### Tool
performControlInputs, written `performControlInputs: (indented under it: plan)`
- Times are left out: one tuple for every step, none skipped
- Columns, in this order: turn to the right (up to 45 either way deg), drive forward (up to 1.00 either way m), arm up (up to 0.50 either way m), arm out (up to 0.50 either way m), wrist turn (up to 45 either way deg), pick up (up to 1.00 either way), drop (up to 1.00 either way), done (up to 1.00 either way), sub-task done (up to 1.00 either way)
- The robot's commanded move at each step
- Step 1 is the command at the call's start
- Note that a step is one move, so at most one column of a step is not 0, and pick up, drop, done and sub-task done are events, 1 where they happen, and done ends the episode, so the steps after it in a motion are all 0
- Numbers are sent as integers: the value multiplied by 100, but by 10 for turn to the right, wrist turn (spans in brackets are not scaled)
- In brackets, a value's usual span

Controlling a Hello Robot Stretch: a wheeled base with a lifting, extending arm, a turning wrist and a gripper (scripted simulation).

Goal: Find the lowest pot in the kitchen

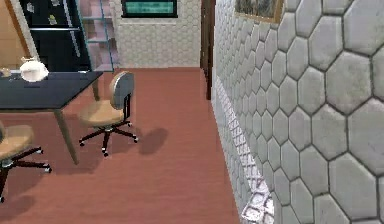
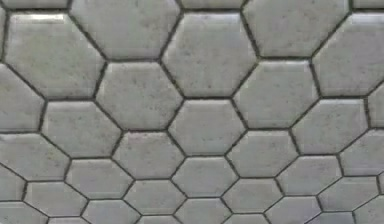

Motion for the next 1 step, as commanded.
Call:
performControlInputs:
  plan:
    - [-60,0,0,0,0,0,0,0,0]
